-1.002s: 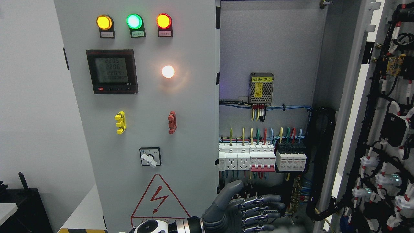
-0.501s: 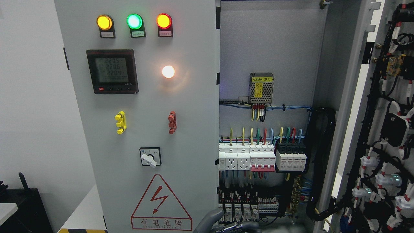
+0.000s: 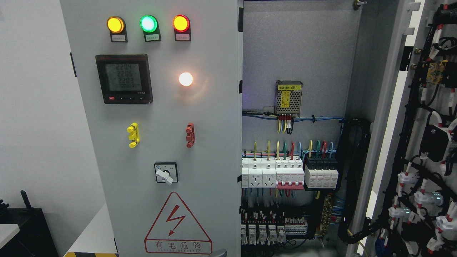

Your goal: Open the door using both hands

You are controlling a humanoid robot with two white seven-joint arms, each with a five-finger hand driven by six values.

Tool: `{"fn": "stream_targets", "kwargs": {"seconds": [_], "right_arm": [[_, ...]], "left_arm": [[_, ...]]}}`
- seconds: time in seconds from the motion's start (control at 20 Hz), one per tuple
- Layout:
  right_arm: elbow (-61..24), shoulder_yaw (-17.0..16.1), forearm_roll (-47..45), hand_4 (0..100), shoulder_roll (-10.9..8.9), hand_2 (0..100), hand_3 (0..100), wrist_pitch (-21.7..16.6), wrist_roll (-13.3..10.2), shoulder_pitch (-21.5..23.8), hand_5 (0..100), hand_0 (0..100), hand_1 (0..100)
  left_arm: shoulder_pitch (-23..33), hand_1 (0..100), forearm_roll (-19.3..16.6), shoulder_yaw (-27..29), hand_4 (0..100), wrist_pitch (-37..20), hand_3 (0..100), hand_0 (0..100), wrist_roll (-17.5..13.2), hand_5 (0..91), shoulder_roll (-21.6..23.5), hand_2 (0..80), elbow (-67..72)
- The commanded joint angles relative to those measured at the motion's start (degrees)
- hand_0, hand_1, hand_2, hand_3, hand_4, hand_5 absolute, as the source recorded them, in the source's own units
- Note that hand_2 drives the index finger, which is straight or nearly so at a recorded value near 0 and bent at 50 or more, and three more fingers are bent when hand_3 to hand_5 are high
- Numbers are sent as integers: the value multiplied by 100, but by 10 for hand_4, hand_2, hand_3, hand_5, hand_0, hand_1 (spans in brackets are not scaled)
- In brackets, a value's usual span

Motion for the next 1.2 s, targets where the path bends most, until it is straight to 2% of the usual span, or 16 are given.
{"fn": "stream_targets", "kwargs": {"seconds": [0.0,0.4,0.55,0.95,1.15], "right_arm": [[3,0,0,0,0,0,0,1,0,0,0,0,0],[-5,0,0,0,0,0,0,1,0,0,0,0,0],[-5,0,0,0,0,0,0,1,0,0,0,0,0],[-5,0,0,0,0,0,0,1,0,0,0,0,0],[-5,0,0,0,0,0,0,1,0,0,0,0,0]], "left_arm": [[296,0,-6,33,42,-3,0,0,1,0,758,0,-67],[946,0,-6,50,42,-73,0,0,-25,0,1505,0,-67],[1228,0,-6,59,42,-336,0,0,-305,0,1830,0,-67],[2168,0,-15,59,42,-899,0,0,-438,0,2622,0,-32],[2914,0,-409,68,42,-1373,0,0,-447,0,2745,0,38]]}}
